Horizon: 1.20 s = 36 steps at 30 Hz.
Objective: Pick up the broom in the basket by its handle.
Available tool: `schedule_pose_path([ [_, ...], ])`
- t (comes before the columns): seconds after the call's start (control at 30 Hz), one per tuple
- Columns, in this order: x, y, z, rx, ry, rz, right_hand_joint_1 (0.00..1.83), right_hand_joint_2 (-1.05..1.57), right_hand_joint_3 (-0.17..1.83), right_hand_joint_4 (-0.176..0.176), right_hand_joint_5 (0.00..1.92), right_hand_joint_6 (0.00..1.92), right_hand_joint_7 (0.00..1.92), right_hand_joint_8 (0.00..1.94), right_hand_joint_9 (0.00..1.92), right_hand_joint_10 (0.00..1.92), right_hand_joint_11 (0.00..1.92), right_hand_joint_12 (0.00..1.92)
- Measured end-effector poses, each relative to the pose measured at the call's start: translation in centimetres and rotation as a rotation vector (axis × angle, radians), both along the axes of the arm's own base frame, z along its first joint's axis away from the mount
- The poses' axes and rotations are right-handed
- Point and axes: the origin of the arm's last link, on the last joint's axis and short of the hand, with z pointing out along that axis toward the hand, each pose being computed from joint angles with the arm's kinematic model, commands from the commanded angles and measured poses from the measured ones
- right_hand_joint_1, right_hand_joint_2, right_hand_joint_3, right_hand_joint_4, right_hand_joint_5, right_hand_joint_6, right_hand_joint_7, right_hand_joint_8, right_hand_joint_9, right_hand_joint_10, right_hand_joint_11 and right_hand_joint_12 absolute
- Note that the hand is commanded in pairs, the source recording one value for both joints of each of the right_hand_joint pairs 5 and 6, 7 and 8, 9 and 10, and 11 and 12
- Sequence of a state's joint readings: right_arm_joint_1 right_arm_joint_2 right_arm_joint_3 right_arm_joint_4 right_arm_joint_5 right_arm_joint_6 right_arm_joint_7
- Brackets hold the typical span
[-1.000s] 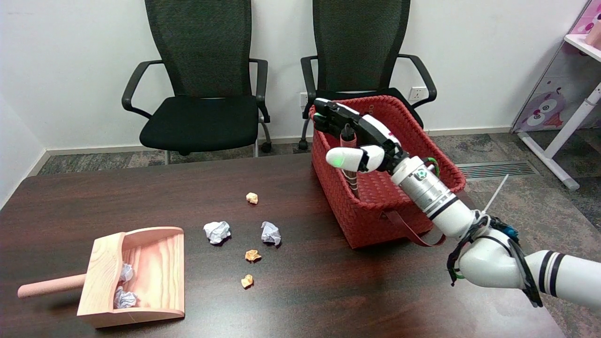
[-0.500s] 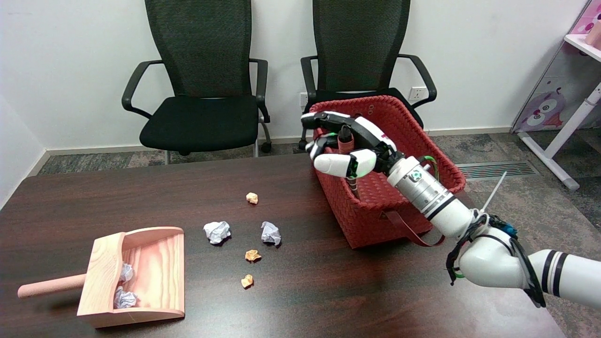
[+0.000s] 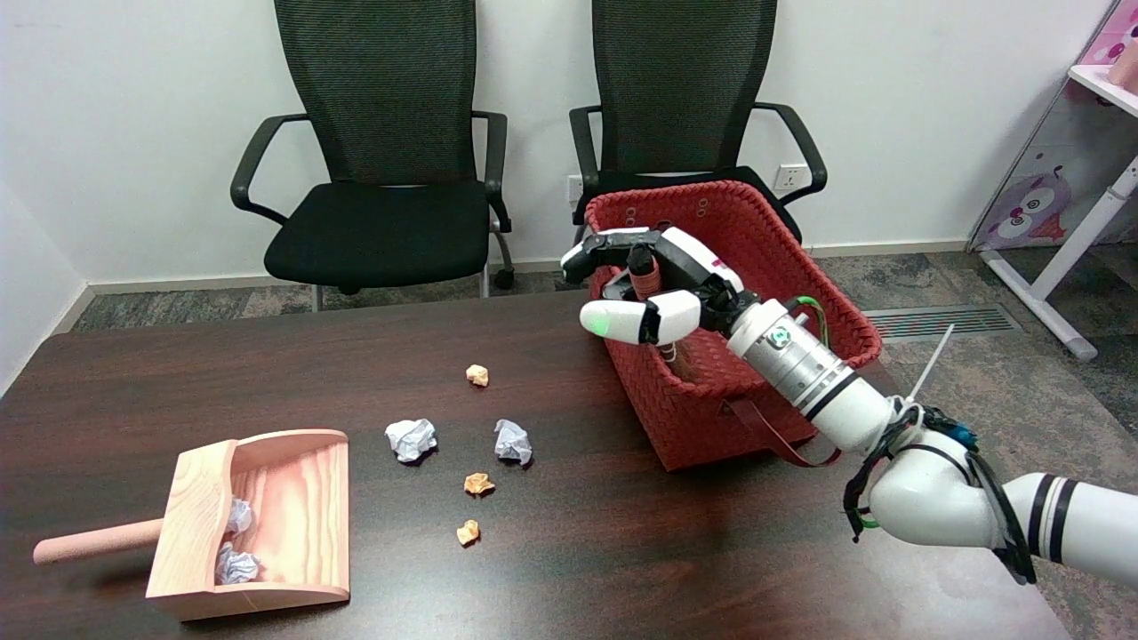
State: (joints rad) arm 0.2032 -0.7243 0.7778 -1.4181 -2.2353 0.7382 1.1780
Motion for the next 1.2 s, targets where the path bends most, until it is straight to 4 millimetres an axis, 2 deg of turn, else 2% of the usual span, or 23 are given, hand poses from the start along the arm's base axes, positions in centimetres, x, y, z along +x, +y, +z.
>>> schedule_pose_path([
  [0.03, 0.0, 0.0, 0.0, 0.000, 0.002, -0.001, 0.90, 0.32, 0.80, -0.176, 1.02, 1.02, 1.02, 1.02, 1.65, 1.65, 1.48, 1.48],
  [0.07, 0.0, 0.0, 0.0, 0.000, 0.004, -0.001, 0.90, 0.33, 0.82, -0.079, 1.08, 1.08, 1.08, 1.08, 1.68, 1.68, 1.51, 1.51],
  [0.1, 0.0, 0.0, 0.0, 0.000, 0.006, -0.001, 0.89, 0.34, 0.84, 0.092, 1.21, 1.21, 1.21, 1.21, 1.73, 1.73, 1.54, 1.54],
  [0.13, 0.0, 0.0, -0.1, 0.000, 0.007, -0.001, 0.88, 0.36, 0.85, 0.176, 1.39, 1.39, 1.39, 1.39, 1.79, 1.79, 1.57, 1.57],
  [0.17, 0.0, 0.0, -0.1, -0.001, 0.008, -0.001, 0.88, 0.38, 0.85, 0.176, 1.54, 1.54, 1.54, 1.54, 1.84, 1.84, 1.60, 1.60],
  [0.3, -0.1, 0.0, 0.0, -0.004, 0.008, -0.005, 0.87, 0.42, 0.88, 0.176, 1.87, 1.87, 1.87, 1.87, 1.92, 1.92, 1.65, 1.65],
  [0.47, -0.2, 0.0, 0.0, -0.008, 0.008, -0.008, 0.88, 0.42, 0.89, 0.173, 1.92, 1.92, 1.92, 1.92, 1.92, 1.92, 1.70, 1.70],
  [0.5, -0.2, 0.0, 0.0, -0.009, 0.008, -0.008, 0.88, 0.43, 0.90, 0.155, 1.92, 1.92, 1.92, 1.92, 1.92, 1.92, 1.73, 1.73],
  [0.53, -0.2, 0.0, 0.0, -0.009, 0.008, -0.008, 0.88, 0.44, 0.89, 0.113, 1.92, 1.92, 1.92, 1.92, 1.92, 1.92, 1.75, 1.75],
  [0.57, -0.2, 0.0, 0.0, -0.009, 0.008, -0.008, 0.88, 0.46, 0.89, 0.025, 1.92, 1.92, 1.92, 1.92, 1.92, 1.92, 1.80, 1.80],
  [0.67, -0.2, 0.1, 0.0, -0.010, 0.007, -0.007, 0.88, 0.54, 0.90, 0.020, 1.92, 1.92, 1.92, 1.92, 1.92, 1.92, 1.92, 1.92],
  [0.7, -0.1, 0.1, 0.0, -0.010, 0.007, -0.006, 0.89, 0.59, 0.90, 0.023, 1.92, 1.92, 1.92, 1.92, 1.92, 1.92, 1.92, 1.92],
  [0.77, 0.1, 0.0, 0.0, -0.010, 0.007, -0.001, 0.91, 0.68, 0.90, 0.081, 1.92, 1.92, 1.92, 1.92, 1.92, 1.92, 1.92, 1.92],
  [0.8, 0.2, 0.0, -0.1, -0.011, 0.007, 0.002, 0.92, 0.69, 0.92, 0.096, 1.92, 1.92, 1.92, 1.92, 1.92, 1.92, 1.92, 1.92],
  [0.83, 0.3, 0.0, -0.1, -0.012, 0.010, 0.007, 0.94, 0.71, 0.92, 0.054, 1.92, 1.92, 1.92, 1.92, 1.92, 1.92, 1.92, 1.92],
  [0.87, 0.5, 0.0, -0.2, -0.014, 0.012, 0.011, 0.95, 0.73, 0.92, 0.029, 1.92, 1.92, 1.92, 1.92, 1.92, 1.92, 1.92, 1.92],
  [1.03, 1.5, -0.2, -0.3, -0.040, 0.034, 0.044, 0.99, 0.93, 0.90, 0.028, 1.92, 1.92, 1.92, 1.92, 1.92, 1.92, 1.92, 1.92],
  [1.07, 1.8, -0.2, -0.3, -0.048, 0.041, 0.050, 0.98, 0.96, 0.90, 0.114, 1.92, 1.92, 1.92, 1.92, 1.92, 1.92, 1.92, 1.92],
  [1.1, 2.1, -0.3, -0.3, -0.056, 0.047, 0.059, 0.98, 0.99, 0.91, 0.142, 1.92, 1.92, 1.92, 1.92, 1.92, 1.92, 1.92, 1.92],
  [1.2, 3.2, -0.4, -0.3, -0.086, 0.063, 0.085, 0.98, 1.16, 0.91, 0.176, 1.92, 1.92, 1.92, 1.92, 1.92, 1.92, 1.92, 1.92],
])
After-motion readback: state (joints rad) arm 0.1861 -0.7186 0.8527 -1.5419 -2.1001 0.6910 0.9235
